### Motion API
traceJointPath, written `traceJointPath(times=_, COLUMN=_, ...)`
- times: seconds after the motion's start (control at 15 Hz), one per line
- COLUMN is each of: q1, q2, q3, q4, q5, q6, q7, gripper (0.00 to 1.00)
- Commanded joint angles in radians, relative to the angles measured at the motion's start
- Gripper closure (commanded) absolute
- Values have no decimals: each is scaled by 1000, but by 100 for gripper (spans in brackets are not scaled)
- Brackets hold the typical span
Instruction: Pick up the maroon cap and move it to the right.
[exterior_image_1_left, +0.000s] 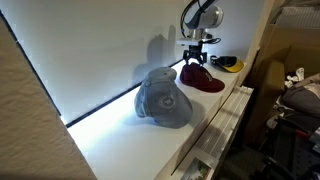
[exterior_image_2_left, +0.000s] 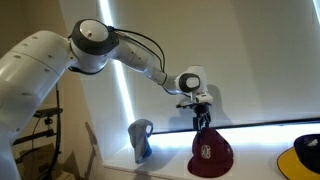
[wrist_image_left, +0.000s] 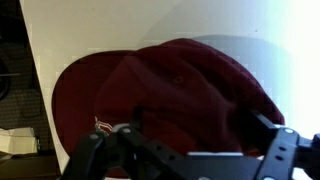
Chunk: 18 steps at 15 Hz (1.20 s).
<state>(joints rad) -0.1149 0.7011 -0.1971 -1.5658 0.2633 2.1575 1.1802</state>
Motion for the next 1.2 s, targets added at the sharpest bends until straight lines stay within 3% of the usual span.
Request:
traceJointPath(times=0.0, q1=-8, q2=-1, q3=11, q4=8, q5=-2, q6=-4, q7=3, gripper=25)
traceJointPath(times=0.07, q1=-7, q2=0, q3=12, q4=10, q5=-1, q6=2, q7=5, gripper=26)
traceJointPath(times=0.2, q1=-5, q2=0, q3=12, q4=12, q5=-1, q6=5, q7=11, gripper=39)
traceJointPath(times=0.73, q1=3, q2=-9, q3=-1, q4=10, q5=-17, q6=28, q7=16, gripper=96)
traceJointPath(times=0.93, q1=13, q2=-46, q3=-8, q4=-15, q5=-30, q6=104, q7=11, gripper=100)
traceJointPath(times=1.13, q1=14, q2=-134, q3=-12, q4=-84, q5=-34, q6=284, q7=-15, gripper=99)
